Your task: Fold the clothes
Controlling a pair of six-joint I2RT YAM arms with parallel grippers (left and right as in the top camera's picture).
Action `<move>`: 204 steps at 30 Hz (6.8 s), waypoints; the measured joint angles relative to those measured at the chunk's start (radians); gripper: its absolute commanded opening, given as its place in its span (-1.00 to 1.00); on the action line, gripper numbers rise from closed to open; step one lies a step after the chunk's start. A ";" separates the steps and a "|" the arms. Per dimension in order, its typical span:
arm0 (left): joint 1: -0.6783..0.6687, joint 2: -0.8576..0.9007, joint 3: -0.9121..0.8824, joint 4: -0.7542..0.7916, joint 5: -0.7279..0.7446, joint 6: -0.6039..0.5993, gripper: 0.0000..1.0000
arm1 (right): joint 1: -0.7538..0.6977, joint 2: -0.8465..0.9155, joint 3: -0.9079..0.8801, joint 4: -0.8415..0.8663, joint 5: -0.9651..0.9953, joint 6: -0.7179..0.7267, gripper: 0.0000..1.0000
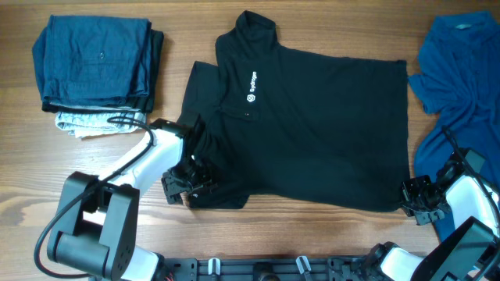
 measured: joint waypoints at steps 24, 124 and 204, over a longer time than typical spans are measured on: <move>0.000 -0.142 0.190 -0.255 0.013 0.014 -0.92 | 0.147 0.002 0.269 -0.266 -0.008 -0.031 -0.91; 0.248 0.378 0.504 0.121 0.045 0.463 -0.76 | 0.364 0.167 0.328 0.022 0.030 -0.292 0.81; 0.141 0.328 0.418 0.217 -0.415 0.292 -0.92 | 0.183 0.361 0.361 0.207 -0.072 -0.531 -0.84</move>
